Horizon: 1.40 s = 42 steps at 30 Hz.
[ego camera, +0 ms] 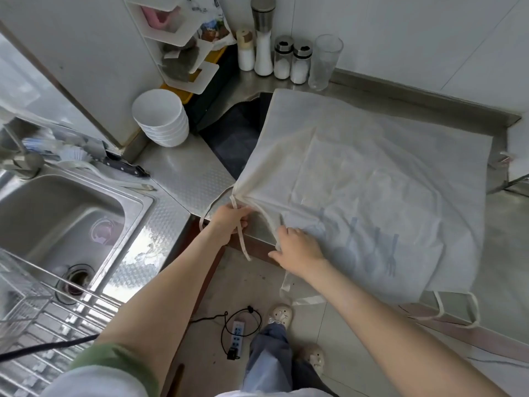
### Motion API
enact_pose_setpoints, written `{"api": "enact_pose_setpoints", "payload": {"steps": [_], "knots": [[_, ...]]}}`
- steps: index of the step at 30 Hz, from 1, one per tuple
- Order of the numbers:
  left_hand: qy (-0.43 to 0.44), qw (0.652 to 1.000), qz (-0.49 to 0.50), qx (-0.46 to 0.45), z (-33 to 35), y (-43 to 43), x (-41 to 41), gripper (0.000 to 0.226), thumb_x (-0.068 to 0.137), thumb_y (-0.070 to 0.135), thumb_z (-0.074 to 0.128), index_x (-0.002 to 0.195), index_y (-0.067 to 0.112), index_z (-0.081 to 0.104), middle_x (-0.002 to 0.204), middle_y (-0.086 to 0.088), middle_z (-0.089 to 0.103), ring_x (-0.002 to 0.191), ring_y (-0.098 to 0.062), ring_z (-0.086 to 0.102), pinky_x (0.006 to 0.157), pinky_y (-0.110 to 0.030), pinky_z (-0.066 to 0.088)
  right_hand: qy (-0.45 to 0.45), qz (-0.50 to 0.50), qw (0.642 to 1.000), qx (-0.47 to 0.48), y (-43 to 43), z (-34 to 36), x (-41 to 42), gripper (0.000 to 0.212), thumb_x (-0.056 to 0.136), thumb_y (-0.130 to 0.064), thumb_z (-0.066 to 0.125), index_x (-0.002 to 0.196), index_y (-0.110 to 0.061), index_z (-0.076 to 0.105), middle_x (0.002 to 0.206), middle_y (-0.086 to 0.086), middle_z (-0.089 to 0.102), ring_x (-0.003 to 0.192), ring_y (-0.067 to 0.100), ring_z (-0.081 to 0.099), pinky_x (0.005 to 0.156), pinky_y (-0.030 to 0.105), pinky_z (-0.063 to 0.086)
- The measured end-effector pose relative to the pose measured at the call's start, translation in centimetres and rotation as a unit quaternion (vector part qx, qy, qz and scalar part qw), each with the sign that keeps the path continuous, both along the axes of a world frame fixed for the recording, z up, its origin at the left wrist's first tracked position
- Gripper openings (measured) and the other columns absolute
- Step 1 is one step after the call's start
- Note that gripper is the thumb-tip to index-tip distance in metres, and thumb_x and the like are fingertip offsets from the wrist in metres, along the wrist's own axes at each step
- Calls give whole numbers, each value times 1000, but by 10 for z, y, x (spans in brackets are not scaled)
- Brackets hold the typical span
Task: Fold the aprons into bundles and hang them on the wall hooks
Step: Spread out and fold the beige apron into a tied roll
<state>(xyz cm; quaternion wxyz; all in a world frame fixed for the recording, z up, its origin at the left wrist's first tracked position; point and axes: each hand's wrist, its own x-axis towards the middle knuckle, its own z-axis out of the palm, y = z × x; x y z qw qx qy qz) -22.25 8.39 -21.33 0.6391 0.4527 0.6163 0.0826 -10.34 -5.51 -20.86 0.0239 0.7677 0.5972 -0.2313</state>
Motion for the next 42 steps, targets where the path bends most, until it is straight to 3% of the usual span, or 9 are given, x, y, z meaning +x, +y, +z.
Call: {"api": "enact_pose_setpoints", "payload": {"steps": [13,17,21,27,30,34,36,38,42], "knots": [[-180,983,21,32,41,-2,1,19,94,9,45,100,7,63,80,-11,71,70,-26,71,61,-32,56,299,-237,924,1,2,17,6,21,88,-15,53,69,-18,44,67,-1,50,66,16,48,59,26,34],[-171,985,4,37,44,-5,8,15,95,20,58,101,7,63,82,-9,69,73,-26,70,62,-34,58,345,-98,929,-89,0,20,11,39,89,-15,57,126,-26,62,127,3,51,120,16,42,107,31,32],[-72,991,-7,117,39,-5,8,14,91,6,56,101,17,57,93,-7,68,92,-31,68,80,-48,58,213,-95,972,-19,-6,17,20,49,93,-18,52,141,-26,46,147,1,38,137,23,30,113,37,24],[-105,960,-114,233,66,-26,16,46,86,1,37,122,22,57,98,-10,67,85,-28,68,60,-37,59,100,-244,964,10,-21,2,51,67,93,-42,48,151,-33,18,160,-3,10,147,19,6,118,44,9],[-121,918,-228,302,77,-42,35,47,82,10,40,121,19,64,80,-18,65,66,-27,57,56,-23,48,290,-274,917,20,-27,-6,69,66,92,-60,42,150,-32,28,157,-9,25,145,14,19,119,42,15],[-111,830,-433,334,84,-63,65,49,90,4,46,129,29,61,73,-2,62,76,-20,52,77,-6,32,539,-434,715,101,-33,11,98,91,59,-89,55,126,-26,60,125,-5,62,117,14,57,103,36,40],[-68,766,-529,358,87,-73,80,53,87,12,42,129,40,58,68,1,55,86,-19,44,91,-10,17,574,-451,668,145,-30,42,107,97,65,-77,61,141,-18,44,136,4,55,125,21,53,103,37,41],[-47,707,-612,351,83,-80,95,63,78,12,37,129,45,57,94,4,69,106,-19,42,94,-16,9,532,-427,700,212,-27,60,118,96,75,-53,72,150,-29,17,150,1,34,136,16,38,112,37,32],[-23,631,-703,328,78,-93,119,55,89,17,39,133,47,52,138,12,55,129,-11,24,99,-21,-2,280,-291,895,191,-17,79,121,103,75,-17,78,150,-28,9,149,6,21,136,18,25,107,24,24]]}}
